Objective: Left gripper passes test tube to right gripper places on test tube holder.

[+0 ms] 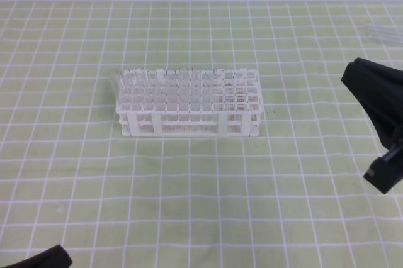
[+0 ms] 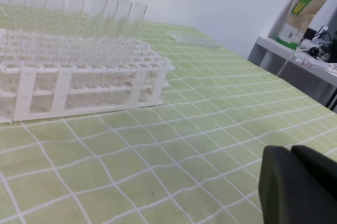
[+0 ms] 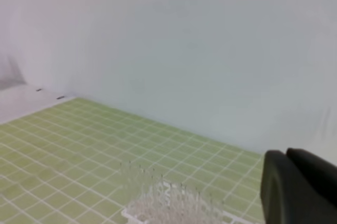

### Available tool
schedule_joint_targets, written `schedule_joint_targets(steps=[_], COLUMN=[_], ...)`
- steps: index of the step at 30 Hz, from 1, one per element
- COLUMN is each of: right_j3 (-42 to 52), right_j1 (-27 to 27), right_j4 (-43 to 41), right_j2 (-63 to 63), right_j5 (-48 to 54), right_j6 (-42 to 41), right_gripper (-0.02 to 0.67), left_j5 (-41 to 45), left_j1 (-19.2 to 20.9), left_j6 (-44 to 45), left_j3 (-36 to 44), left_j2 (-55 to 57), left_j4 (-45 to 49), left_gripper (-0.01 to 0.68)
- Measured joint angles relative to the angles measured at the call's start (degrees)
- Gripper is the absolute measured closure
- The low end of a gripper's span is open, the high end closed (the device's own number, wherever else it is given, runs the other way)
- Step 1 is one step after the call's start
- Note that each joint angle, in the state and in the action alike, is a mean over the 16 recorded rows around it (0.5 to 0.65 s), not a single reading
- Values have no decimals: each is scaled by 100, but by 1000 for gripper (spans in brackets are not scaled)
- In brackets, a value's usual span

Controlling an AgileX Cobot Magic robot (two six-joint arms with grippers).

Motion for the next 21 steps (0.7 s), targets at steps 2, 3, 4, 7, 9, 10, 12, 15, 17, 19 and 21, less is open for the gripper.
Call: schedule_joint_targets(steps=[2, 3, 4, 7, 9, 10, 12, 15, 17, 19, 21], right_j3=[44, 72, 106, 292, 493, 612, 890, 1406, 1772, 2114, 2410], right_j1=[-28, -58, -101, -321, -536, -661, -937, -1413, -1723, -1999, -2221], right_j4=[-14, -22, -29, -48, -59, -63, -62, -33, 0, 37, 82], right_j2=[-95, -157, -234, -578, -916, -1114, -1570, -2395, -2945, -3442, -3859], right_j5=[93, 153, 213, 379, 474, 523, 627, 774, 813, 813, 810], right_j6=[-10, -15, -19, -23, -25, -26, -27, -21, -15, -8, 7], right_gripper=[663, 663, 664, 664, 664, 664, 664, 664, 664, 664, 664], left_j5=[-9, -4, -9, -4, -9, -9, -18, -22, -22, -26, -26], left_j1=[1, 0, 1, 0, 1, 1, 2, 2, 2, 2, 2], left_j6=[0, 0, 0, 0, 0, 0, -1, -1, -1, -1, -1], left_j3=[8, 4, 8, 4, 8, 8, 16, 16, 16, 20, 20], left_j2=[5, 3, 5, 3, 6, 6, 12, 12, 12, 15, 15], left_j4=[0, 0, 0, 0, 0, 0, 0, 0, 0, 1, 3], left_gripper=[675, 675, 675, 675, 675, 675, 675, 675, 675, 675, 675])
